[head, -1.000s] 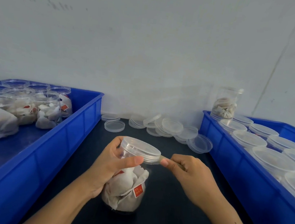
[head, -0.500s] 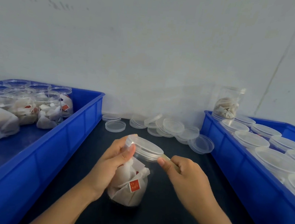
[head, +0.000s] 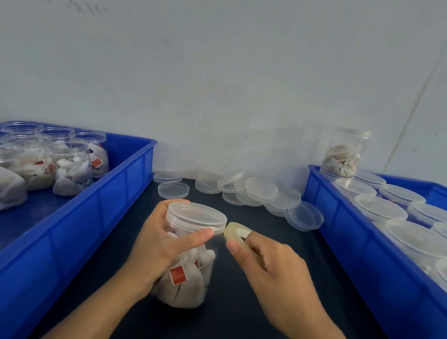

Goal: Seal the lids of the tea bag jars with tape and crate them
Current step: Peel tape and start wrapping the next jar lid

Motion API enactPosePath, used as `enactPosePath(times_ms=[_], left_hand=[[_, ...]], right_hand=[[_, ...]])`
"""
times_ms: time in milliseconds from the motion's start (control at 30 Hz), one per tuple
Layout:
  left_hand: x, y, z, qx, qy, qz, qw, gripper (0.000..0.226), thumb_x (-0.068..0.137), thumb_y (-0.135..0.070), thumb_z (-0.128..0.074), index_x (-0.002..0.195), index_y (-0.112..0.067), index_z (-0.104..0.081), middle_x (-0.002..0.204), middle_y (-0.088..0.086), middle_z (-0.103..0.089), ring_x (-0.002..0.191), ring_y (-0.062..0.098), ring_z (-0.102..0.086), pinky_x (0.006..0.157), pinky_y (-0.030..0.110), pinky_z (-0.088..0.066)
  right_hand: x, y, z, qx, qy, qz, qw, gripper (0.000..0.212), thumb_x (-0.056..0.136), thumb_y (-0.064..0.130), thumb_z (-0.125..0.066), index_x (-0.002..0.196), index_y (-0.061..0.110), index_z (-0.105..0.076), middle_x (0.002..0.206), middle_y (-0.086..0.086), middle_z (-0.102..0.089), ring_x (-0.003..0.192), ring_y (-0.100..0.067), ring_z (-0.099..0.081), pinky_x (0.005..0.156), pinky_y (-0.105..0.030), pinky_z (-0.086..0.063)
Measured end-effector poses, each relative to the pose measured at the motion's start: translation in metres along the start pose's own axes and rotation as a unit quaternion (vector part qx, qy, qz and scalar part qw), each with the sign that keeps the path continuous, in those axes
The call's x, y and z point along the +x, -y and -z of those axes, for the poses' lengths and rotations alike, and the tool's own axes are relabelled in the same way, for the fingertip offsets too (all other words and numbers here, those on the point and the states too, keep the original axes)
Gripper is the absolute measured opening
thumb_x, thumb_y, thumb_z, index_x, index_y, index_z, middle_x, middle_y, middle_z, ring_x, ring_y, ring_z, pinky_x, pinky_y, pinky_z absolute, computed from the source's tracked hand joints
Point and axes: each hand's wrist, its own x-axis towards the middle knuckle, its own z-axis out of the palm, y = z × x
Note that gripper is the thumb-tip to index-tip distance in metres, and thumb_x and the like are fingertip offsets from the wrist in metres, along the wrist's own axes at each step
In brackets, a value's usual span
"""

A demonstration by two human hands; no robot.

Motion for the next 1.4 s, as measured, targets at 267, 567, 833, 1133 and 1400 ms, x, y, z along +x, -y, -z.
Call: enactPosePath(times_ms=[267,567,833,1133,1400], left_hand=[[0.0,-0.001,0.003,-0.057,0.1,-0.011,0.993,0.1,0.034,-0.061,-0.089,0.119,-0.02,-0.057,0.109,-0.004,-0.071,0.105,0.011,-0.066,0.079,0.014,-0.052],[-0.001,0.0,0.006,-0.099,0.172,0.05,0.979,0.116,0.026,-0.058,-0.092,0.123,-0.018,-0.044,0.105,-0.002,-0.07,0.103,0.012,-0.066,0.078,0.018,-0.053],[-0.004,-0.009,0.005,-0.033,0.169,0.032,0.984,0.099,0.046,-0.07,-0.081,0.128,-0.026,-0.046,0.115,-0.015,-0.066,0.114,0.004,-0.059,0.083,0.013,-0.05],[-0.012,-0.001,-0.02,0.061,-0.024,-0.056,0.996,0.09,0.037,-0.063,-0.087,0.114,-0.042,-0.045,0.104,-0.04,-0.056,0.101,-0.018,-0.053,0.074,-0.003,-0.04],[-0.004,-0.002,-0.006,0.028,0.006,-0.031,0.999,0.087,0.041,-0.058,-0.081,0.119,-0.031,-0.053,0.106,-0.022,-0.065,0.1,-0.004,-0.062,0.077,0.009,-0.048]], right_hand=[[0.009,-0.017,0.013,0.006,0.026,-0.025,0.999,0.076,0.063,0.087,-0.03,0.076,0.015,-0.051,0.058,0.003,-0.046,0.05,-0.007,-0.037,0.05,-0.024,-0.033],[0.013,-0.016,0.009,0.028,0.04,-0.02,0.999,0.072,0.062,0.087,-0.033,0.074,0.017,-0.048,0.061,0.005,-0.048,0.054,-0.006,-0.038,0.054,-0.025,-0.034],[0.007,-0.012,0.006,-0.044,0.004,-0.032,0.999,0.071,0.063,0.086,-0.015,0.076,0.024,-0.047,0.063,0.004,-0.053,0.057,-0.009,-0.047,0.054,-0.023,-0.037],[0.003,-0.003,-0.014,-0.045,-0.005,-0.042,0.998,0.05,0.082,0.074,-0.025,0.078,0.026,-0.039,0.067,0.007,-0.051,0.055,-0.009,-0.046,0.05,-0.019,-0.03],[0.0,-0.001,0.001,-0.001,0.014,-0.007,1.0,0.064,0.072,0.08,-0.022,0.077,0.02,-0.046,0.065,0.001,-0.049,0.056,-0.01,-0.041,0.053,-0.023,-0.034]])
